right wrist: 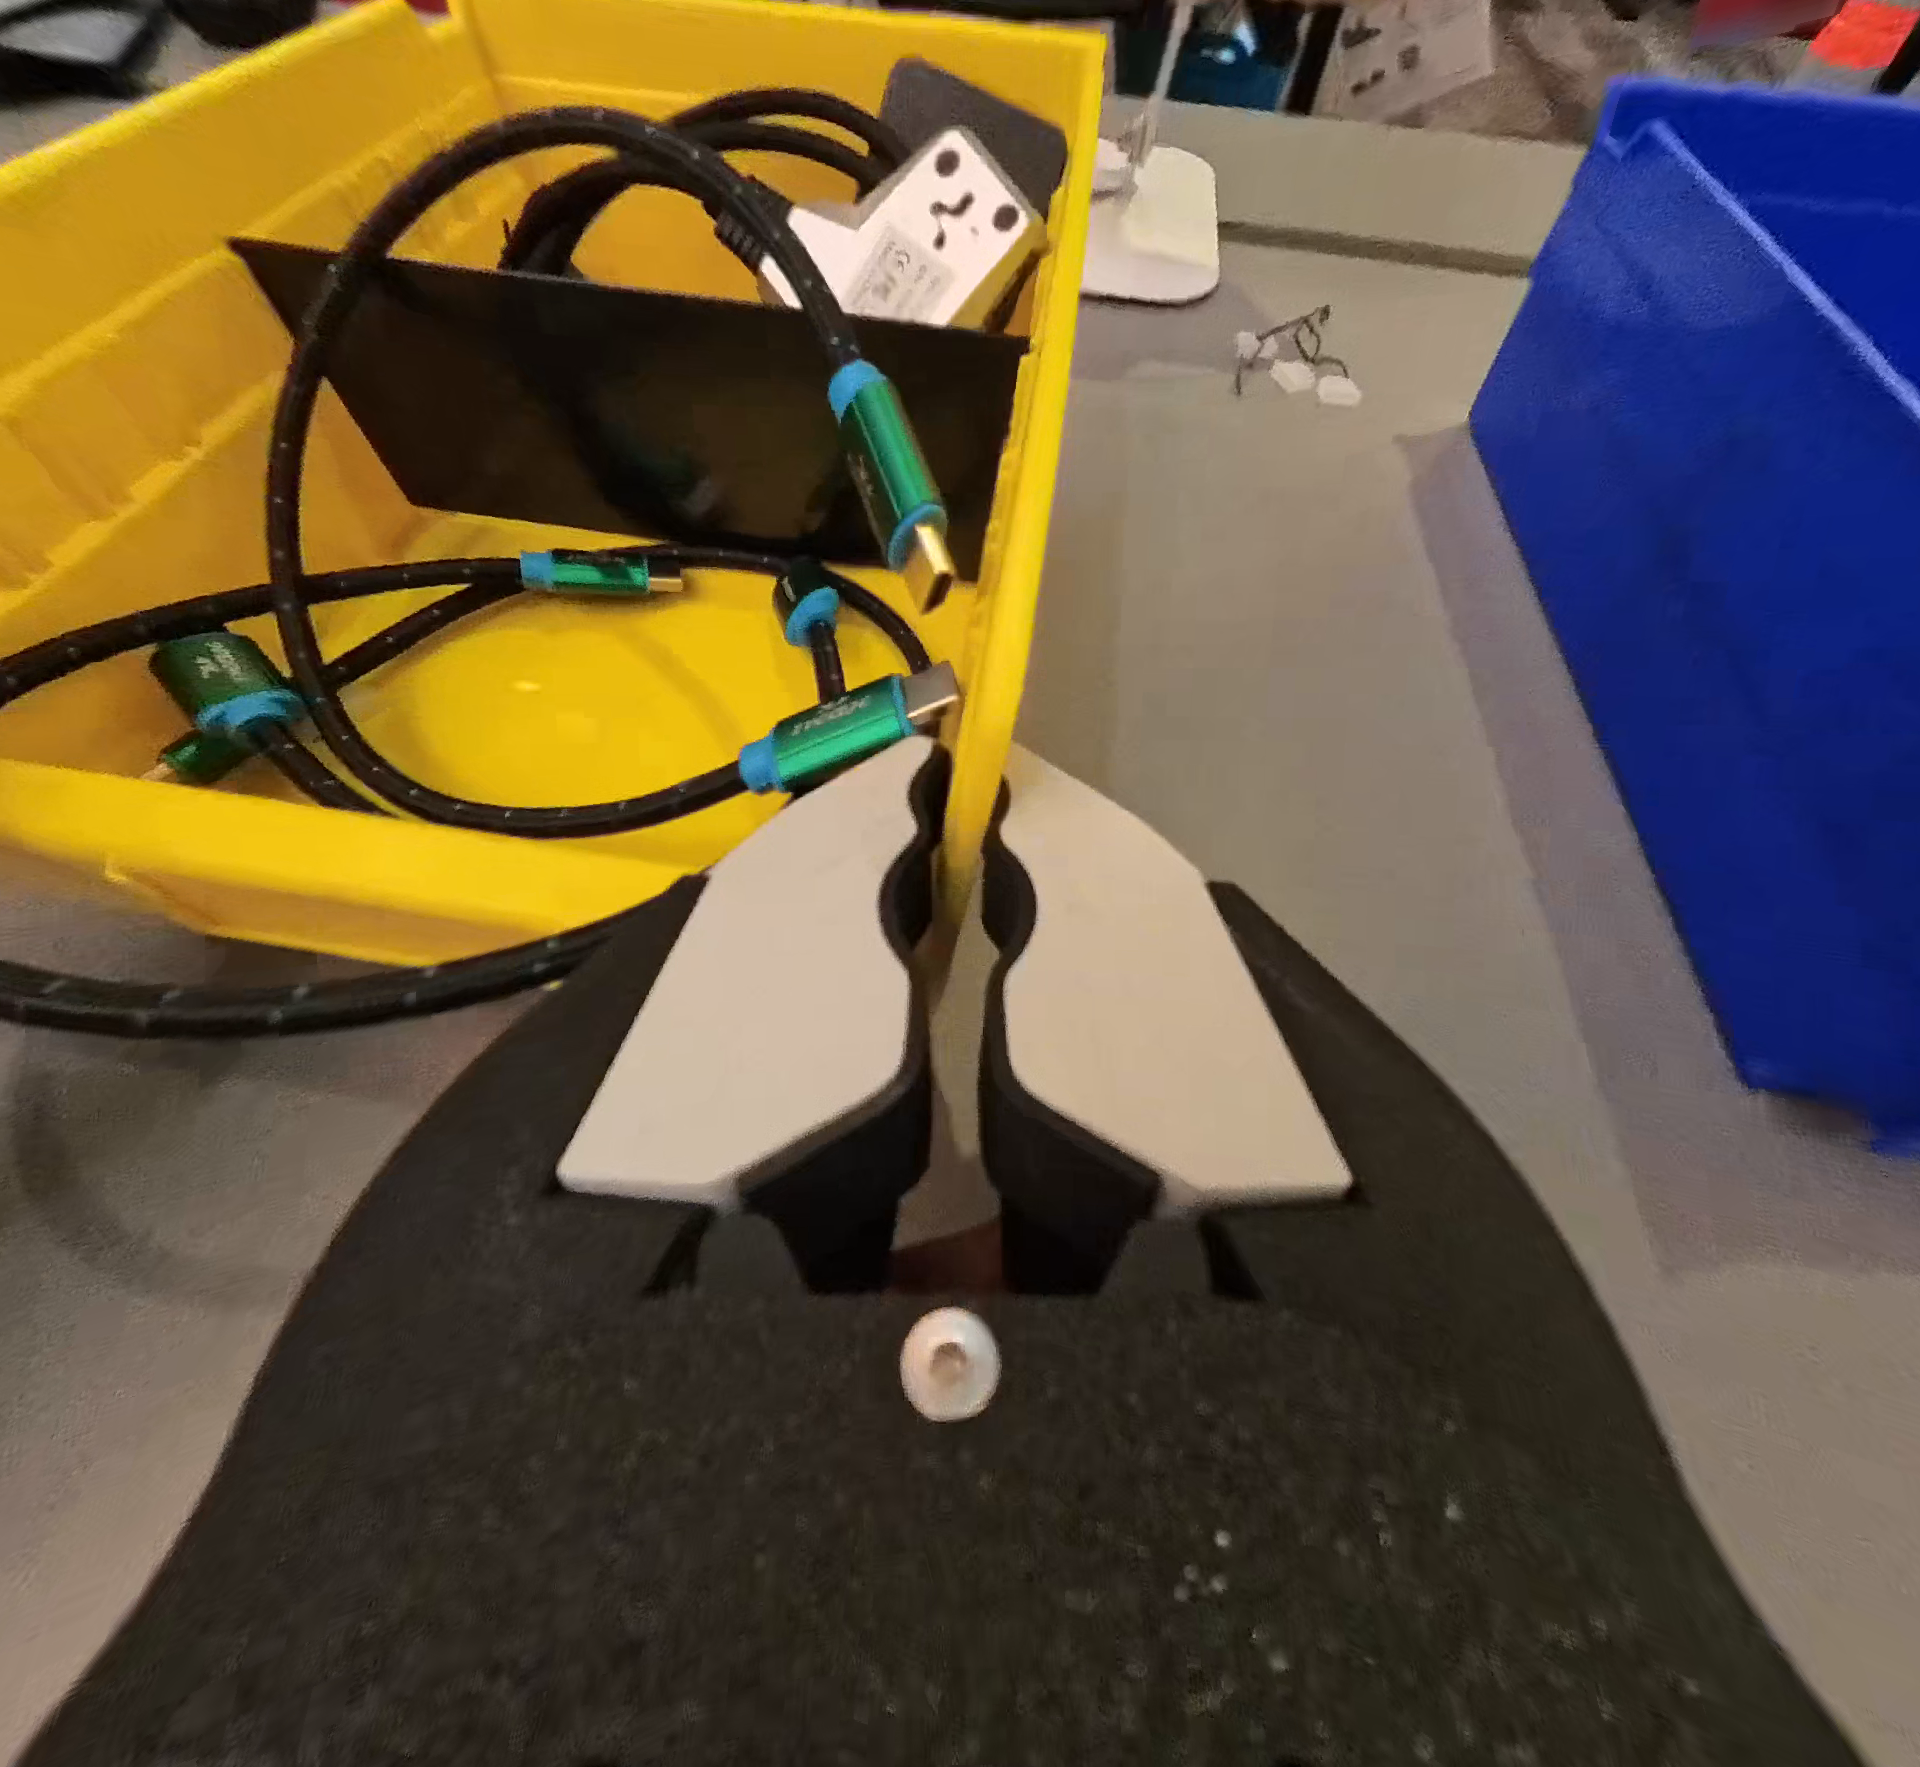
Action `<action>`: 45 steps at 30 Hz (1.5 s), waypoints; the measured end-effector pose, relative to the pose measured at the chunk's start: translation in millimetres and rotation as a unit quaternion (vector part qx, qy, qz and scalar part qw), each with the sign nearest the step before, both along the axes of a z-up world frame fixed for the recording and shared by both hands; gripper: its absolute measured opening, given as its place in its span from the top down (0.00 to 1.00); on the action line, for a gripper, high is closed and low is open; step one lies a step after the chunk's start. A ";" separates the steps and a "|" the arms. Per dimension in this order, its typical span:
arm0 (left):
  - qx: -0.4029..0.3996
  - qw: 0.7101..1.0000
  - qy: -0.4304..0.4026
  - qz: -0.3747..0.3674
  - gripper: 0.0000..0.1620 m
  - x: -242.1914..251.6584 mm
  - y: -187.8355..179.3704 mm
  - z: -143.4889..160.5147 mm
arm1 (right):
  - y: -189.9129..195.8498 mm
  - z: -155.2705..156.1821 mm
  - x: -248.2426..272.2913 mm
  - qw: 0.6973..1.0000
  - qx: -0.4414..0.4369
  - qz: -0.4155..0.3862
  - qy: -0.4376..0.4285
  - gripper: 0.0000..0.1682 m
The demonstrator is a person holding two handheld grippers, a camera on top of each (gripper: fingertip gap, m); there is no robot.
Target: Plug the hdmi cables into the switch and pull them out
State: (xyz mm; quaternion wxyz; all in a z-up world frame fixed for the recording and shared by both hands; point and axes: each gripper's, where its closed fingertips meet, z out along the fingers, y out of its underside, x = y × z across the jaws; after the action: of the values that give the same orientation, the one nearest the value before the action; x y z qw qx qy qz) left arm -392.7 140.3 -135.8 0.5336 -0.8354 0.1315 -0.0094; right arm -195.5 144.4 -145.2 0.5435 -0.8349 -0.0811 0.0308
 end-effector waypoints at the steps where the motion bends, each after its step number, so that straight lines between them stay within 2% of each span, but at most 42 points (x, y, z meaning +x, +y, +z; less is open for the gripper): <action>1: 0.010 1.000 -0.006 0.007 0.97 -15.3 2.3 5.3 | -3.0 7.2 -13.5 1.000 0.015 -0.003 -0.002 0.98; 5: 0.029 0.998 -0.026 0.040 0.98 -92.3 2.7 22.8 | -8.2 33.8 -87.5 0.998 0.058 0.020 -0.017 0.97; 10: 0.061 0.994 -0.012 0.091 0.98 -182.1 -6.6 40.2 | -6.0 41.1 -182.1 0.993 0.091 0.065 -0.024 0.97; 14: 0.057 0.993 -0.021 0.099 0.98 -228.3 -4.2 25.4 | 0.4 31.0 -231.5 0.992 0.090 0.082 -0.033 0.96; 19: 0.040 0.993 -0.030 0.107 0.98 -251.3 1.0 -9.3 | 0.2 -1.0 -257.1 0.992 0.042 0.116 -0.035 0.95; 23: 0.026 0.990 -0.051 0.129 0.97 -252.3 0.4 -10.2 | -2.9 -3.1 -259.8 0.988 0.003 0.152 -0.008 0.93; 25: 0.016 0.990 -0.057 0.129 0.97 -251.0 -1.4 -11.1 | -12.1 -4.6 -260.1 0.978 -0.036 0.204 -0.019 0.92; 27: 0.012 0.992 -0.071 0.106 0.92 -243.4 -4.2 -10.9 | -31.0 0.0 -256.3 0.958 -0.064 0.279 -0.003 0.91; 29: 0.013 0.992 -0.071 0.107 0.94 -243.5 -8.4 -9.9 | -56.8 0.5 -237.7 0.932 -0.092 0.352 -0.010 0.85; 31: 0.021 0.991 -0.046 0.123 0.93 -250.5 -13.1 -5.6 | -79.7 0.7 -202.6 0.911 -0.096 0.400 -0.024 0.83; 34: 0.036 0.990 -0.045 0.127 0.92 -250.1 -18.6 6.9 | -87.6 3.9 -125.3 0.912 -0.071 0.403 -0.019 0.83; 37: 0.052 0.988 -0.047 0.140 0.92 -249.1 -23.7 18.1 | -71.2 8.9 -25.8 0.944 -0.044 0.325 0.038 0.82; 39: 0.032 0.986 -0.033 0.158 0.95 -252.1 -25.9 10.9 | -62.9 11.0 45.8 0.965 -0.019 0.247 0.088 0.82; 42: 0.031 0.986 -0.029 0.164 0.97 -250.6 -21.8 6.6 | -61.3 27.4 124.5 0.975 0.043 0.170 0.133 0.83; 45: 0.027 0.989 -0.031 0.141 0.97 -242.9 -13.9 6.3 | -52.2 55.8 177.6 0.981 0.119 0.091 0.124 0.85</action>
State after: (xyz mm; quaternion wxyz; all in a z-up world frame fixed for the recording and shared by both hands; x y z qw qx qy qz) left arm -635.6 126.4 -129.5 0.5561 -0.8299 -0.0039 0.0440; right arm -17.9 92.2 -89.4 0.6396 -0.7431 -0.0918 0.1739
